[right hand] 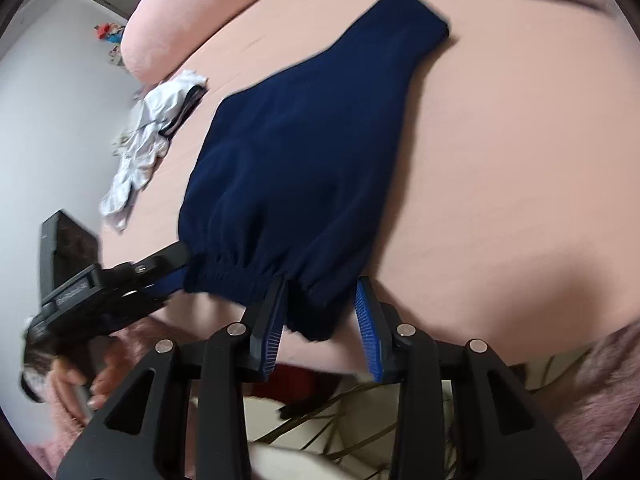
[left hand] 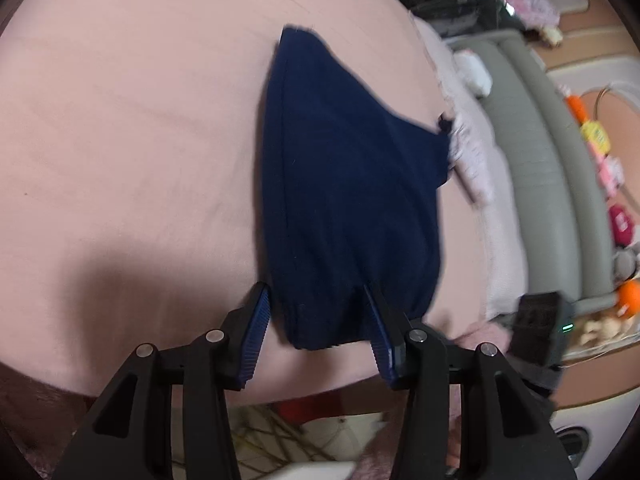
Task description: Fold clothes
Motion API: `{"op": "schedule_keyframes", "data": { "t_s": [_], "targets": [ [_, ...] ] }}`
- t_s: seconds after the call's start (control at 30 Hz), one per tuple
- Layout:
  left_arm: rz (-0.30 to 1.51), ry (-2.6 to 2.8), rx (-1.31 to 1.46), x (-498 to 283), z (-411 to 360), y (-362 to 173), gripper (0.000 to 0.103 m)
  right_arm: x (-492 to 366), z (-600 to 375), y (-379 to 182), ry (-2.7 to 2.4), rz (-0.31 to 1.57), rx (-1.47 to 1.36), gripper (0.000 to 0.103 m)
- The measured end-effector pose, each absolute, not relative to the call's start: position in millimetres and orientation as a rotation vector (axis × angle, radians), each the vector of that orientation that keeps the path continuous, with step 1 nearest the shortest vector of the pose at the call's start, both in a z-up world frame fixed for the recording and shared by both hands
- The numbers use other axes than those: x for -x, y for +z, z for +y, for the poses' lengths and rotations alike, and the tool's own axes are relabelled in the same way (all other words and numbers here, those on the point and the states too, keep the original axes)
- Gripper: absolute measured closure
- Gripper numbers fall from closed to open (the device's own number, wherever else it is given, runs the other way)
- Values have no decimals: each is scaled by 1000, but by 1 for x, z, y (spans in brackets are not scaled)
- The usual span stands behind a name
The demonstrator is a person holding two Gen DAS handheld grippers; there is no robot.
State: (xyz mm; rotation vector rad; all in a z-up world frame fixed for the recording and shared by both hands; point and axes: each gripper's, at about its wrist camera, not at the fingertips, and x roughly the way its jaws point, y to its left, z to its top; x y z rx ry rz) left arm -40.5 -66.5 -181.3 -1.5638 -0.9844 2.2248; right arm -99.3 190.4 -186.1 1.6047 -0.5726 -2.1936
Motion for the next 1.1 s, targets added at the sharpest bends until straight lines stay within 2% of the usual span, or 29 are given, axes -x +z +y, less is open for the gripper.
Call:
{"op": "schedule_keyframes", "data": {
  "t_s": [0.07,0.13,0.2,0.23,0.27,0.43,0.53,0.57,0.73,0.8,0.87,0.97,1.1],
  "targets": [
    [-944,2243,1564,39,-63,-181,55,100,185,-189,-2210,-534,-1604,65],
    [-892,2276,1547,38,-57,-177,60,101,181,-188,-2213,-515,-1589,64],
    [-860,2302,1555,42,-51,-174,70,102,178,-187,-2216,-496,-1574,70],
    [-885,2291,1527,40,-53,-170,73,103,176,-187,-2217,-486,-1566,78],
    [-909,2280,1499,38,-54,-165,77,102,175,-184,-2219,-483,-1555,82],
    [-959,2175,1529,41,-48,-165,73,86,188,-160,-2191,-529,-1507,83],
    [-991,2146,1634,39,-56,-185,68,79,188,-172,-2190,-451,-1597,81],
    [-1019,2130,1643,38,-61,-188,68,78,187,-178,-2188,-423,-1632,76],
    [-859,2332,1537,40,-71,-156,68,78,189,-176,-2217,-429,-1633,74],
    [-889,2275,1500,43,-70,-159,68,78,190,-171,-2267,-420,-1611,73],
    [-876,2245,1493,43,-69,-164,70,78,192,-164,-2318,-420,-1580,73],
    [-719,2306,1542,54,-54,-170,83,79,193,-154,-2388,-407,-1538,73],
    [-690,2365,1543,74,-46,-165,82,78,192,-150,-2463,-344,-1518,73]
  ]
}}
